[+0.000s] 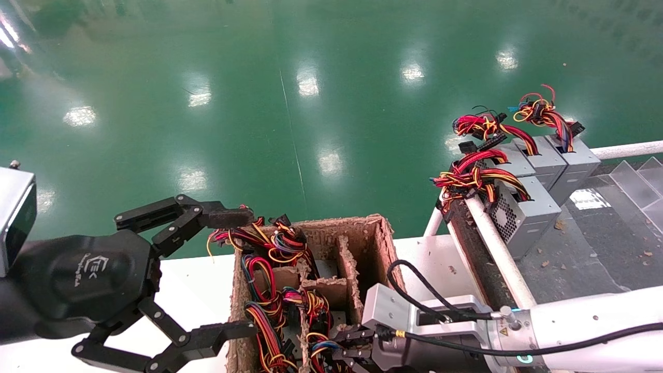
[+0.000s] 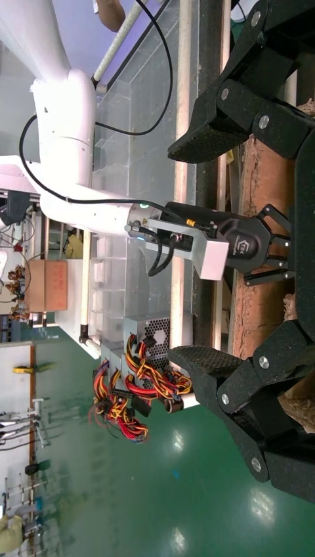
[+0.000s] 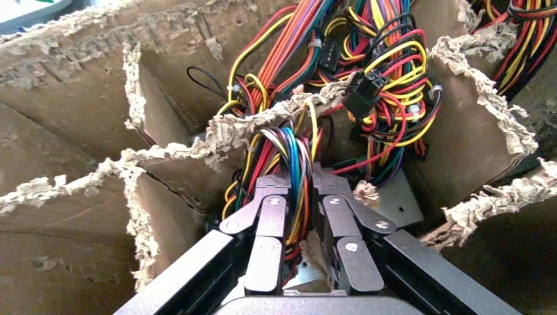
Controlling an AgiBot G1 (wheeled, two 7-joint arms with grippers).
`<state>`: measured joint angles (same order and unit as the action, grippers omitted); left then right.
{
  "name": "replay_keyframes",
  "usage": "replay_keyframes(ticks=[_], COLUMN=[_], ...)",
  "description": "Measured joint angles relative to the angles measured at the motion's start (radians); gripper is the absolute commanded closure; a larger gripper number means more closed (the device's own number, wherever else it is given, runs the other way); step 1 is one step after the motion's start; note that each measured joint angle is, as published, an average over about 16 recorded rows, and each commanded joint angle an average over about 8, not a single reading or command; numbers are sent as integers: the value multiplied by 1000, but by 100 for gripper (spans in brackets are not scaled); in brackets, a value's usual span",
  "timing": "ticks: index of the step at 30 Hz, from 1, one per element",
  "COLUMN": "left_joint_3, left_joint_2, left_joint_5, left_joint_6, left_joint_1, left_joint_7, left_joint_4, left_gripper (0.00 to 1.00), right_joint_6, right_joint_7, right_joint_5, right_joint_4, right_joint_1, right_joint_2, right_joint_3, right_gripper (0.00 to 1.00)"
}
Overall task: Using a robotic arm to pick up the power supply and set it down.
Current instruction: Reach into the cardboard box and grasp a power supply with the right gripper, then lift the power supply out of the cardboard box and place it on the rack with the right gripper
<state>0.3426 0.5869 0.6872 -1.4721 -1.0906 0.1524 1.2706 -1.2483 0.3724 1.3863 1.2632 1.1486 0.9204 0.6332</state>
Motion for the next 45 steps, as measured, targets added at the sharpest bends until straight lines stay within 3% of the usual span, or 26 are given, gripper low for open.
replay_keyframes(ticks=[12,29,45], left_joint_3=[0,1,1], left_joint_2=[0,0,0], left_joint_5=[0,0,-1], left_joint_6=[0,0,0], left_joint_1=[0,0,0], left_joint_7=[0,0,0], left_joint_4=[0,0,0], left_gripper=[0,0,0], right_joint_6=[-10,-14,75], right_joint_7=[-19,-135,-265], right_joint_5=[-142,-482,-544], right_joint_4=[68,69,-38], right_joint_1=[-12,1,-51], right_joint_2=[-86,-349,-573], right_joint_3=[-93,-399,-615], right_gripper=[100,100,100])
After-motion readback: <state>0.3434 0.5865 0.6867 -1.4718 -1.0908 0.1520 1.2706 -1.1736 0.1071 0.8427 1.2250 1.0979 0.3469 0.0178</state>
